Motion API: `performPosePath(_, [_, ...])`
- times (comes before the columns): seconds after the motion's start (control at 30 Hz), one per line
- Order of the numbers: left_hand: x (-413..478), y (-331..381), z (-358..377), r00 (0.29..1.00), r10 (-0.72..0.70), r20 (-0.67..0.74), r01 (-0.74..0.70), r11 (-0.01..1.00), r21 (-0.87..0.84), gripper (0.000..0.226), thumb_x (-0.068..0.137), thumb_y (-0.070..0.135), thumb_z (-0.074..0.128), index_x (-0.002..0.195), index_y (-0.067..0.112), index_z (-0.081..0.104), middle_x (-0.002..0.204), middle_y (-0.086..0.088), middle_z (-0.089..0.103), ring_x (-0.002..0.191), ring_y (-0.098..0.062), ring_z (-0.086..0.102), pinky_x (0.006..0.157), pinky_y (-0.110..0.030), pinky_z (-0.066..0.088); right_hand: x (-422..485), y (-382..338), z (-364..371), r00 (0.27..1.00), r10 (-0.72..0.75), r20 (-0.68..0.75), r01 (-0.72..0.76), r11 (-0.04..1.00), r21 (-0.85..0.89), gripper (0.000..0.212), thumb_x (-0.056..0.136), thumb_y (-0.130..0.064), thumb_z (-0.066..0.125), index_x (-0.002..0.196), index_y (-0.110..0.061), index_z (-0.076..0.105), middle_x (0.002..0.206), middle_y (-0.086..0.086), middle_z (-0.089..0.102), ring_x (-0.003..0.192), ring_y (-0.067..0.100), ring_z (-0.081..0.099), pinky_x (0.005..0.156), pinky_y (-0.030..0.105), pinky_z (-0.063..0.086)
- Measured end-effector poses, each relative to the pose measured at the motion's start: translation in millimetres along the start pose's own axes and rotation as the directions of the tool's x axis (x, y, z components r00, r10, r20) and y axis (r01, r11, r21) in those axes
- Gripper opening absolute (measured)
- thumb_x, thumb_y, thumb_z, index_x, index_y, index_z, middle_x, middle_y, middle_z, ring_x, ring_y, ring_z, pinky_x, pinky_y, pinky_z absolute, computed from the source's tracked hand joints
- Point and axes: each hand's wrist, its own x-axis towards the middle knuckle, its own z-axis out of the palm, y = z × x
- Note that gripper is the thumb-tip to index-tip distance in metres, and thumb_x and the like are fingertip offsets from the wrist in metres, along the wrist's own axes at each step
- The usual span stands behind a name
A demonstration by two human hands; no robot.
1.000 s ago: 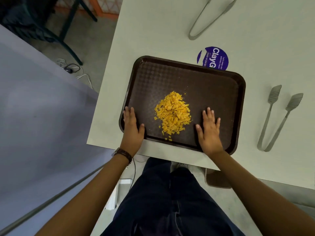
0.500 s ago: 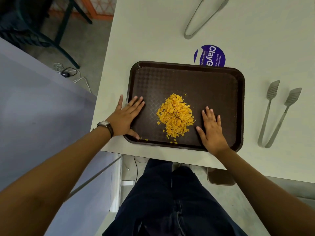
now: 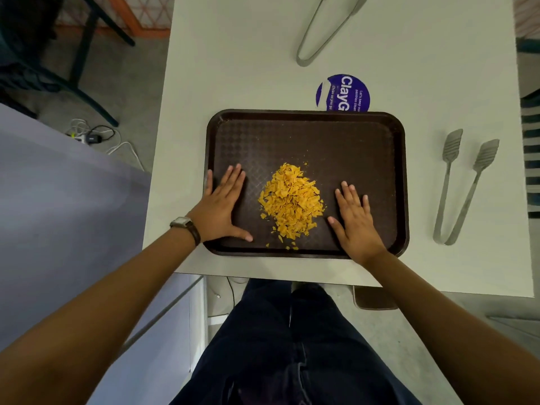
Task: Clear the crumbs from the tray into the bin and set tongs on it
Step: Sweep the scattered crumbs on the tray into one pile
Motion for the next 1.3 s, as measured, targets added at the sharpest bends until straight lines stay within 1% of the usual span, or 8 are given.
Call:
performPosePath(0.13, [-15.2,-5.3,8.2,0.999,0.026,0.043,-0.030,0.995,0.100,0.137,0.051,0.093,0.034,0.144,0.006,-0.015,0.154,-0.011,-0.018,0.141,-0.021,-0.024,0.108,-0.041,-0.030,1.3,-12.5,-0.5,0.992,0.108,-0.071,-0.093,0.979,0.183,0.065,0.097,-0.047,0.023,0.150,-0.012,0.011,0.159,0.002,0.001,0.144,0.009,-0.011,0.116,0.029,-0.016])
performPosePath(0.27, [-10.2,23.6,16.4,1.000,-0.020,0.015,0.019,0.999,0.042,0.137,0.050,0.092,0.036,0.141,0.005,-0.020,0.151,-0.009,-0.024,0.141,-0.022,-0.022,0.108,-0.045,-0.028,-2.6,-34.1,7.3,0.962,0.236,-0.136,-0.180,0.926,0.332,0.062,0.098,-0.041,0.024,0.150,-0.010,0.010,0.160,0.004,0.000,0.143,0.008,-0.012,0.110,0.018,-0.023])
performPosePath(0.43, [8.9,42.4,14.8,0.998,-0.066,-0.021,0.066,0.998,-0.010,0.139,0.048,0.094,0.033,0.141,0.005,-0.021,0.151,-0.009,-0.026,0.140,-0.022,-0.024,0.106,-0.046,-0.030,-5.4,-36.0,11.1,0.969,0.219,-0.111,-0.165,0.918,0.361,0.073,0.094,-0.054,0.025,0.150,-0.010,0.007,0.160,0.004,-0.003,0.144,0.011,-0.014,0.117,0.035,-0.014])
performPosePath(0.57, [24.8,51.6,7.6,0.991,-0.127,-0.051,0.124,0.991,-0.057,0.135,0.053,0.088,0.039,0.143,0.004,-0.017,0.154,-0.013,-0.022,0.140,-0.021,-0.025,0.106,-0.048,-0.030,-9.7,-33.0,1.7,0.999,0.035,-0.028,-0.029,0.985,0.168,0.111,0.074,-0.073,0.050,0.151,-0.012,-0.002,0.158,0.003,-0.014,0.144,0.015,-0.020,0.110,0.033,-0.027])
performPosePath(0.7, [23.3,46.7,4.7,0.996,-0.091,-0.020,0.088,0.990,-0.114,0.146,0.043,0.090,0.045,0.143,0.005,-0.020,0.152,-0.011,-0.026,0.138,-0.020,-0.028,0.108,-0.050,-0.025,-5.9,-35.8,-6.5,0.996,-0.072,0.055,0.076,0.994,-0.078,0.134,0.058,-0.083,0.055,0.148,-0.013,-0.014,0.155,0.005,-0.027,0.141,0.019,-0.029,0.106,0.047,-0.032])
performPosePath(0.9, [5.0,60.1,18.4,0.998,-0.065,-0.014,0.063,0.990,-0.128,0.151,0.041,0.090,0.051,0.140,0.007,-0.027,0.146,-0.005,-0.036,0.136,-0.017,-0.035,0.104,-0.046,-0.033,9.6,-37.6,-6.1,0.991,-0.049,0.122,0.064,0.991,-0.121,0.138,0.053,-0.086,0.052,0.147,-0.012,-0.017,0.154,0.007,-0.028,0.141,0.021,-0.028,0.107,0.059,-0.022])
performPosePath(1.1, [15.7,72.1,22.7,0.996,-0.082,-0.027,0.078,0.989,-0.129,0.141,0.048,0.091,0.043,0.144,0.006,-0.017,0.152,-0.010,-0.024,0.140,-0.017,-0.029,0.106,-0.046,-0.032,16.0,-44.2,1.3,0.990,-0.103,0.097,0.114,0.987,-0.117,0.131,0.058,-0.085,0.049,0.148,-0.013,-0.013,0.155,0.008,-0.023,0.143,0.022,-0.023,0.107,0.058,-0.024])
performPosePath(1.3, [20.0,66.0,15.8,0.992,-0.101,-0.074,0.087,0.980,-0.177,0.133,0.055,0.090,0.032,0.144,0.003,-0.015,0.154,-0.012,-0.019,0.141,-0.021,-0.020,0.106,-0.039,-0.032,19.1,-40.5,0.0,0.999,-0.018,-0.039,0.018,1.000,0.014,0.111,0.075,-0.069,0.052,0.150,-0.008,-0.001,0.157,0.008,-0.013,0.145,0.019,-0.016,0.111,0.049,-0.022])
